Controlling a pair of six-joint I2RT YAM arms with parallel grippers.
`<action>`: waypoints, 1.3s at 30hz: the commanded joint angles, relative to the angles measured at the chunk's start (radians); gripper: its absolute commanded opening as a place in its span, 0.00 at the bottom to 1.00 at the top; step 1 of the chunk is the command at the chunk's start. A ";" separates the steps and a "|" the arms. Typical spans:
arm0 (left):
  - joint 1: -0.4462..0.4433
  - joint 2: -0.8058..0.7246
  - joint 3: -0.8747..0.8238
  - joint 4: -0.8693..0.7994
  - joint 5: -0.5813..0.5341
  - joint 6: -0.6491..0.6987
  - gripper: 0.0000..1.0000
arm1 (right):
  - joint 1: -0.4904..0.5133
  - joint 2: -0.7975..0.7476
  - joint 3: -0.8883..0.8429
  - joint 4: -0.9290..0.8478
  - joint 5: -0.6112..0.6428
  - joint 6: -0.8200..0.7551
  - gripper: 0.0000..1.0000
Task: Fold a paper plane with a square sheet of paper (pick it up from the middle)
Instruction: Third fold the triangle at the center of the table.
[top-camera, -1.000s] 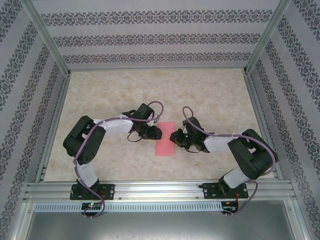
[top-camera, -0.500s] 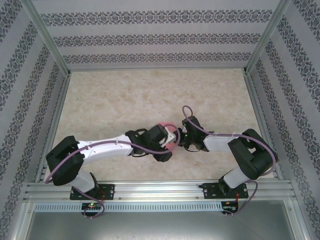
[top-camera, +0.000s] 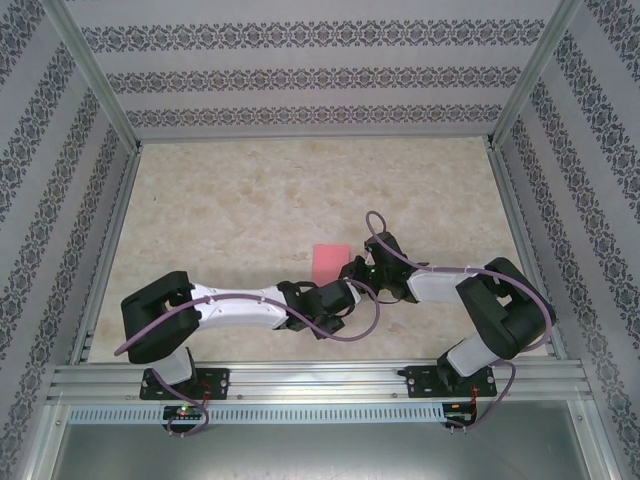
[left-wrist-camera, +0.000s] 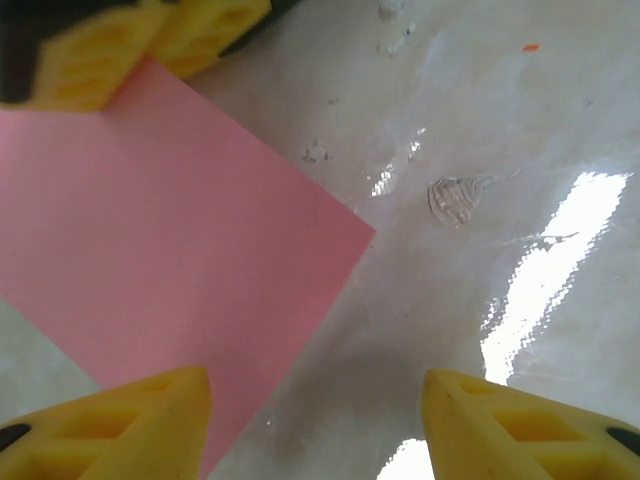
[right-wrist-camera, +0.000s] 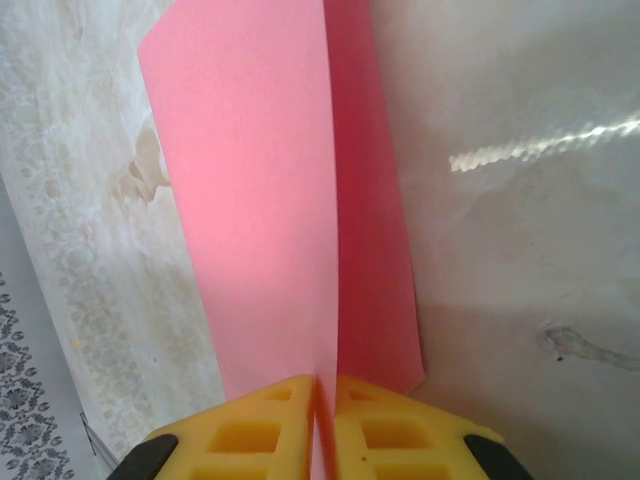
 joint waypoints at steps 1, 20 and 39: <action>-0.025 0.014 0.020 0.050 -0.055 0.034 0.59 | -0.016 -0.023 0.016 0.022 -0.021 0.013 0.13; -0.028 -0.036 -0.024 0.116 -0.173 0.016 0.21 | -0.024 -0.027 0.002 0.022 -0.029 0.009 0.17; 0.046 -0.105 -0.041 0.115 -0.012 0.015 0.00 | -0.031 -0.053 -0.007 -0.008 -0.007 0.005 0.26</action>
